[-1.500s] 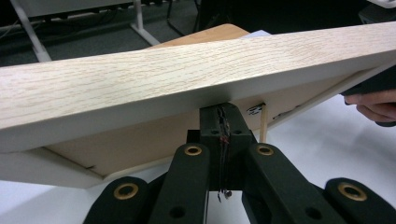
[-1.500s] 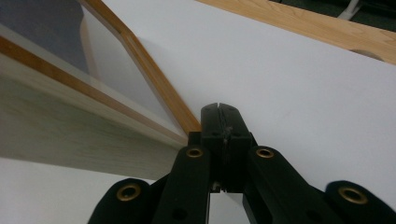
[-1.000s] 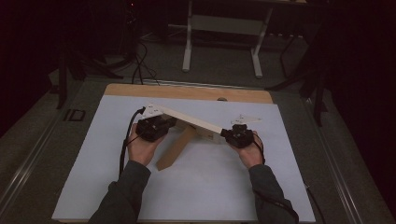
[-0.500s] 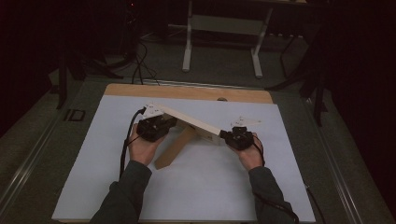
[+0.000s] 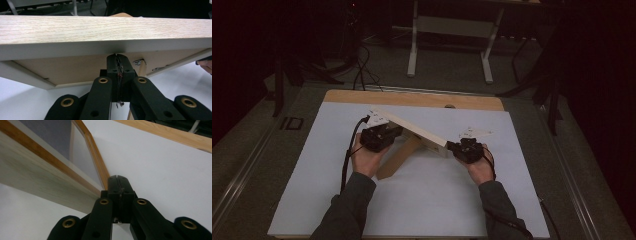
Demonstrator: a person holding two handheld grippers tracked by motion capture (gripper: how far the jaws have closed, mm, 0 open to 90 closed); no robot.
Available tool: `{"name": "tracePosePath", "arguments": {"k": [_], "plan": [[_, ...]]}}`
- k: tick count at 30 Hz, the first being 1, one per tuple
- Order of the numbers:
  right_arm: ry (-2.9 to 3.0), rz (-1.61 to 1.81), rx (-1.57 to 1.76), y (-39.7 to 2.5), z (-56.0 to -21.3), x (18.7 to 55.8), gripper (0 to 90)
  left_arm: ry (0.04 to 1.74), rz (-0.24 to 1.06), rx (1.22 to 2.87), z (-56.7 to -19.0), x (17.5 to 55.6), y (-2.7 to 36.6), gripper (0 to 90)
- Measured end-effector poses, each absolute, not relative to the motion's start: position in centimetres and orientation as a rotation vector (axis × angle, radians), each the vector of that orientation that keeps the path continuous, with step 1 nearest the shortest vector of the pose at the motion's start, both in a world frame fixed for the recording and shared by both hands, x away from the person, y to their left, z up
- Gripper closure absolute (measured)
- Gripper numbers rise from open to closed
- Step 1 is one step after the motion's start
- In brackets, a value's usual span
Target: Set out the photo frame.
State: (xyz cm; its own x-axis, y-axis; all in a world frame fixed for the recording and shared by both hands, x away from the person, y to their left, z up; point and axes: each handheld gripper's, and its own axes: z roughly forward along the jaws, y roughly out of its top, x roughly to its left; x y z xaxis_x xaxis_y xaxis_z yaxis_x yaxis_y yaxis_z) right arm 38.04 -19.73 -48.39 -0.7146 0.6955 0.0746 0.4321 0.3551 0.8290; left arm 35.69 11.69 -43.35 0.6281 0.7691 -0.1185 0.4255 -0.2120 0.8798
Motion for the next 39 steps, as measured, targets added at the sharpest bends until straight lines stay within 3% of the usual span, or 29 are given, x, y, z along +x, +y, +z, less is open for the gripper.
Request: {"name": "tracePosePath", "arguments": {"k": [39], "plan": [[2.348, 1.324, 0.959, -19.3, -48.6, 36.7, 89.8, 0.931, 0.4, 1.851, -43.4, 35.7, 10.8, 90.0]]}}
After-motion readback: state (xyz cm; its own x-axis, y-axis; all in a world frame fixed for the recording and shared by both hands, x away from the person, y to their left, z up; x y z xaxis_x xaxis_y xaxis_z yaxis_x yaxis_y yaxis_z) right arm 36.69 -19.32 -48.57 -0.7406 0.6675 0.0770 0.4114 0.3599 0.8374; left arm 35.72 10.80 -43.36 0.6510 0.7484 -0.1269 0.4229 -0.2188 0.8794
